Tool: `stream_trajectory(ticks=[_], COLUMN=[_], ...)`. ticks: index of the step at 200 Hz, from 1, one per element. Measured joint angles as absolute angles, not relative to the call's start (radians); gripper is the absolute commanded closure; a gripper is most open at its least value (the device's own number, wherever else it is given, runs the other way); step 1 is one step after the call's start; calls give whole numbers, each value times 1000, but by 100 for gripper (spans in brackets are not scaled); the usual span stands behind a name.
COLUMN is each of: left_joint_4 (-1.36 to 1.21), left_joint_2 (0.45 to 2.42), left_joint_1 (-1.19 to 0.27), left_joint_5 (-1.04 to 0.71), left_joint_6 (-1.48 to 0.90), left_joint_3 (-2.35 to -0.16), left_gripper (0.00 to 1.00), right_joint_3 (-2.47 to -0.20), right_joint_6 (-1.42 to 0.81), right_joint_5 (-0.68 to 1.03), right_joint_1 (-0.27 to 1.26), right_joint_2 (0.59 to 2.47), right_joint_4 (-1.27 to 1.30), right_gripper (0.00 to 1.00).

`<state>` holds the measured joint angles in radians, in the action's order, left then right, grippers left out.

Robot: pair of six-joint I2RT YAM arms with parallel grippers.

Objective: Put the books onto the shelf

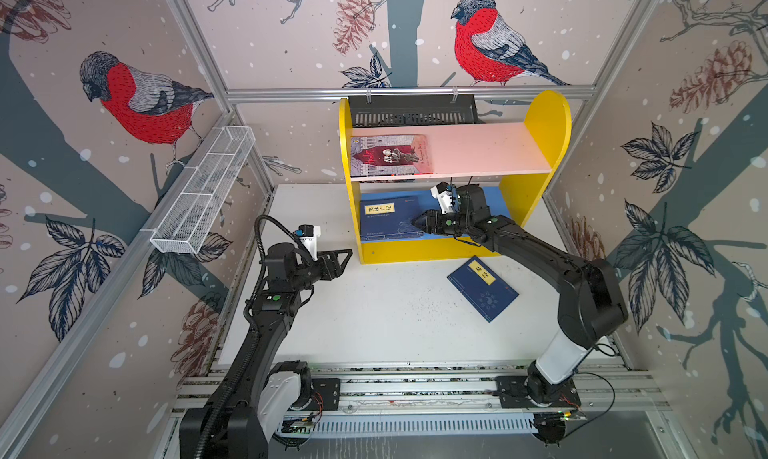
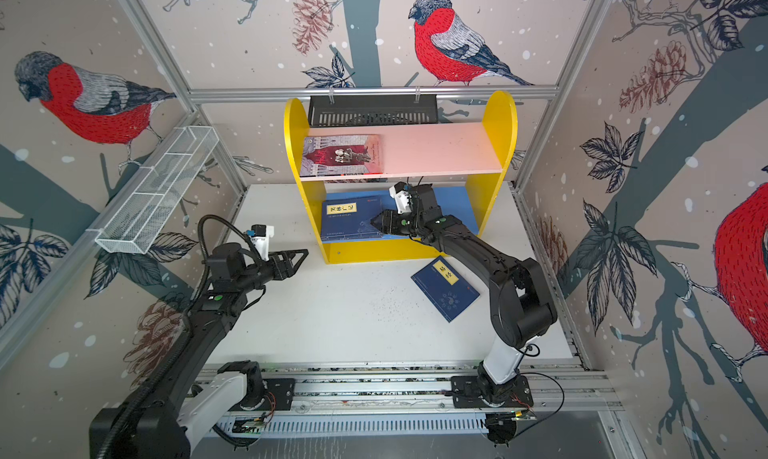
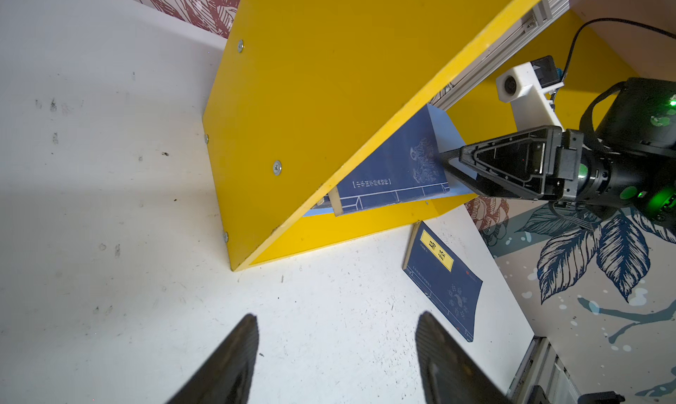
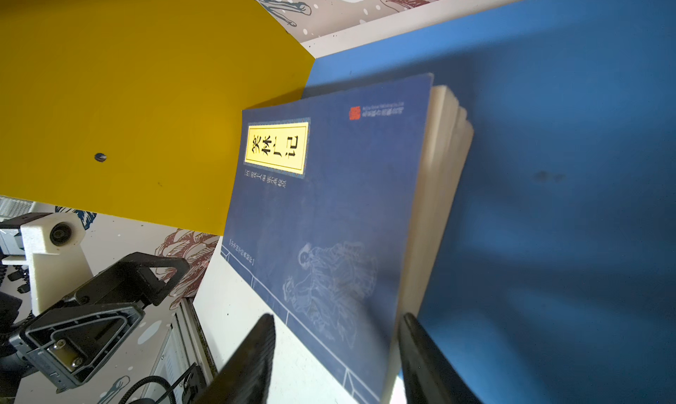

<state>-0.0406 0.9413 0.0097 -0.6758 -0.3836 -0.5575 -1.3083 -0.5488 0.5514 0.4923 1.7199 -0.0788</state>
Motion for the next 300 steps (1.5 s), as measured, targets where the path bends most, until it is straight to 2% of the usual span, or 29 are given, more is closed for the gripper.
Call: stream_trajectory(ticks=[49, 101, 163, 226, 300], left_joint_4=[-38, -11, -79, -197, -312], left_joint_2=[957, 1018, 1027, 1042, 1100], left_joint_1=[9, -27, -79, -138, -160], left_joint_5=[-649, -595, -548, -488, -407], left_joint_6=[-351, -181, -12, 72, 88], left_joint_3=[-561, -635, -548, -535, -516], left_gripper=[33, 33, 33, 34, 35], right_joint_3=[-1317, -1328, -1229, -1090, -1028], right_joint_6=[-551, -551, -548, -546, -598], right_joint_5=[551, 550, 492, 357, 326], right_joint_1=[496, 495, 492, 514, 530], right_joint_2=[1729, 1726, 1629, 1510, 1480], right_joint_4=[-81, -91, -107, -139, -52], right_gripper=[44, 42, 43, 52, 60])
